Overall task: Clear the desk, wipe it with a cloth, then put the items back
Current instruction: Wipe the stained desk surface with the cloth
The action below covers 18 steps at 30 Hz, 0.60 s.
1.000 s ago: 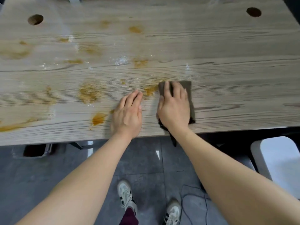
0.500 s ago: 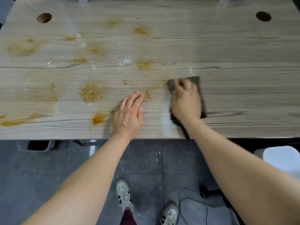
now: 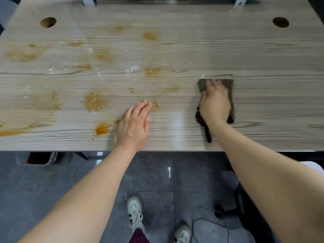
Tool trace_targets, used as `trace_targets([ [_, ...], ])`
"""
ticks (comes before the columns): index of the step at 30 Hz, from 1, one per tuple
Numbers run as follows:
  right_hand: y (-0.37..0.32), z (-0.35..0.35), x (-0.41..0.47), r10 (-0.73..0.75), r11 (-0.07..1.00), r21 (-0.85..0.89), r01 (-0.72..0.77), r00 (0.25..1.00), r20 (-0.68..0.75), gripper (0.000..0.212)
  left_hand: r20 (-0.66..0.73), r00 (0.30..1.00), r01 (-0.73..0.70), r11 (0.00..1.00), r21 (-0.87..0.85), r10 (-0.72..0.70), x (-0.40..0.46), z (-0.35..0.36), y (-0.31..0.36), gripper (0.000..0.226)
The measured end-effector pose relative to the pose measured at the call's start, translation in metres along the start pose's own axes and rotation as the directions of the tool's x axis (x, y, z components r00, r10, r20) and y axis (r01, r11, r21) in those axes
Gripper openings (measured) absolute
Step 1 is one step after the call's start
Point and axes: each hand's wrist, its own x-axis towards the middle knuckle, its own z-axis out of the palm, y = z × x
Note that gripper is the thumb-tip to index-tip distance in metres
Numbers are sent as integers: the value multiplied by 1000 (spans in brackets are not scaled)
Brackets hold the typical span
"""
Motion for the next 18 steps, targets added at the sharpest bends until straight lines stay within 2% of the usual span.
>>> trace_targets([
  [3,-46,18,-33,-253,967,54,248,961,115,44,-2,1000,-1,1000,4,1,0,0,0,46],
  [6,-63,24,-54,-371,928,87,361,912,174,48,3,1000,-6,1000,0,6,0,-1,2,45],
  [13,-55,16,-47,-392,916,41,400,865,313,51,31,999,-42,998,56,40,28,-25,9,37],
  [18,-26,12,4,-259,962,-28,273,937,233,49,-73,997,30,999,-30,-32,101,-19,24,38],
])
